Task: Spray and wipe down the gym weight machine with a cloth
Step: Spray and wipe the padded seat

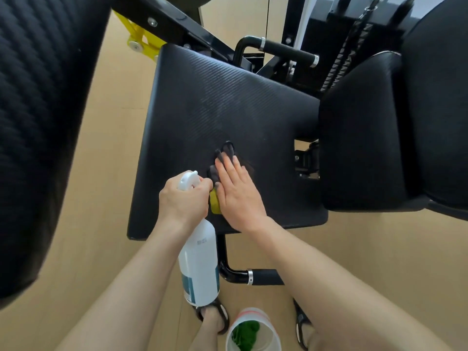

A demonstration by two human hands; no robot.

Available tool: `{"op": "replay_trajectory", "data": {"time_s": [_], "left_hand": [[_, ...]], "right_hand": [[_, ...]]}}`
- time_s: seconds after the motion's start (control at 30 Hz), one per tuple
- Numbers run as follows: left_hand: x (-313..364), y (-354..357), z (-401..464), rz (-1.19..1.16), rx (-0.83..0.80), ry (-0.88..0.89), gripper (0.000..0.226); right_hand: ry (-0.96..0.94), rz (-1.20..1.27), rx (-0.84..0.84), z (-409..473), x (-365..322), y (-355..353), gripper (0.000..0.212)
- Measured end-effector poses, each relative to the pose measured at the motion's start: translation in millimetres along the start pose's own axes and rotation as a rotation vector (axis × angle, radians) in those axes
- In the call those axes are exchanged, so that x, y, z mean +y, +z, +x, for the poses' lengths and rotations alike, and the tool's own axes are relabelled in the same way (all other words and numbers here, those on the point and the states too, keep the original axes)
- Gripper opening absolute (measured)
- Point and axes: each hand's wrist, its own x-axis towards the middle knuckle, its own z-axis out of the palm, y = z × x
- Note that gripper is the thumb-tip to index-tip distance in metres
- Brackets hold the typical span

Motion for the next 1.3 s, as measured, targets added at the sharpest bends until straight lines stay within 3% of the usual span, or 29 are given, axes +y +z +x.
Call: {"op": "replay_trajectory", "data": {"time_s": [0.13,0.27,0.47,0.8,0.87,1.17,1.3], "left_hand": [[12.3,0.4,5.6,0.026,-0.04,0.025,0.02],[24.2,3.5,10.9,0.058,-0.095,0.063,0.024],[29.4,22.4,31.9,0.053,-0.08,0.009,0.022],[54.4,72.3,65.4,0.093,-0.044,-0.129,0.021],[57.3,76.7,69.6,0.096,-0.05,-0.149,0.022],[52.9,67.3,77.3,0.042,-0.004,-0.211,0.028],[51.5,63.5,80.9,0.016,0.001,-0.242,0.025]], "right_hand": [[0.064,-0.01,-0.057,-47.4,4.4,2.9,0.056],[0.099,-0.073,-0.076,-40.1,4.6,2.0,0.057],[0.205,-0.05,-0.003,40.6,36.7,-22.5,0.057],[0.14,-0.035,0.022,167.3,126.8,-73.6,0.056],[0.232,0.0,0.054,170.7,139.5,-75.9,0.057],[0.983,0.367,0.267,183.0,171.2,-93.1,0.058],[1.044,0.371,0.304,184.6,169.1,-97.2,0.058]]}}
